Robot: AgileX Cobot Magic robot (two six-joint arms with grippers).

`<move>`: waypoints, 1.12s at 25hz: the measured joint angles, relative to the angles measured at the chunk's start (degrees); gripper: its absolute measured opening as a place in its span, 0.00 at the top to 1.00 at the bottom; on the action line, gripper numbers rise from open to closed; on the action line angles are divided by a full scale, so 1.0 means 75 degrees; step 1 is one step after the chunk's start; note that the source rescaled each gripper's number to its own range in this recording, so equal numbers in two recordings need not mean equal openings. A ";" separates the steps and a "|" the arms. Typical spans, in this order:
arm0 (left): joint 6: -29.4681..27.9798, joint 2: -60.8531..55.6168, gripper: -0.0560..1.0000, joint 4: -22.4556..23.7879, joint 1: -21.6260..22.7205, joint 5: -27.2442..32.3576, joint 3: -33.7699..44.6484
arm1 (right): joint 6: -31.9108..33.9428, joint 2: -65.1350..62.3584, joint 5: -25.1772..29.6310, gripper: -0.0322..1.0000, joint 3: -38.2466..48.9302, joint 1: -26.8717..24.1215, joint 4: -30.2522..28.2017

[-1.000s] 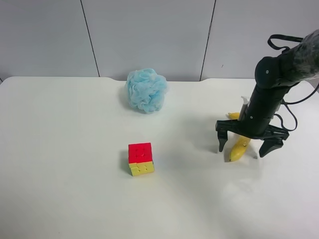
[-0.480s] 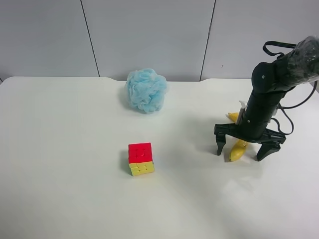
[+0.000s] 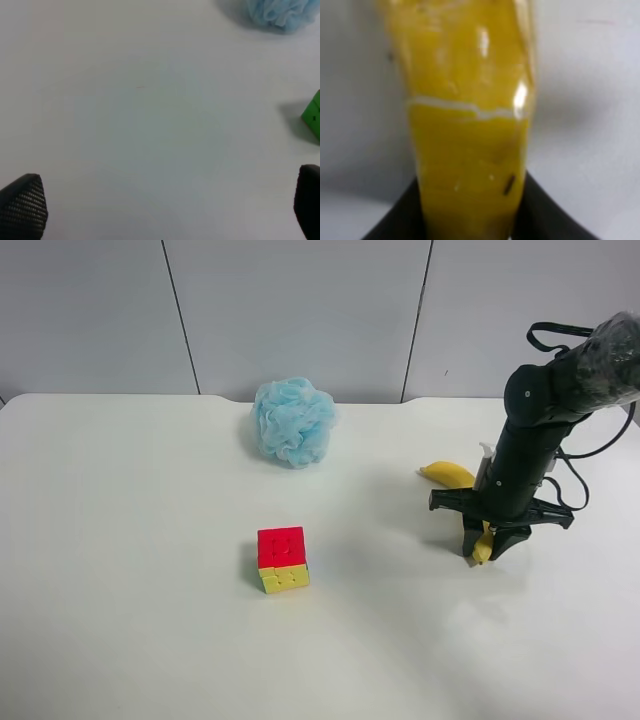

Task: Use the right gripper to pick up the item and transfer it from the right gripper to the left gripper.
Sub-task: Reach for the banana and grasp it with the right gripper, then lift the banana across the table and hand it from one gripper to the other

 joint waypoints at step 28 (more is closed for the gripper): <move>-0.0007 0.0000 0.00 0.0008 0.0000 0.0000 0.0000 | -0.1896 -0.3026 0.0926 0.96 0.0004 0.0023 -0.0496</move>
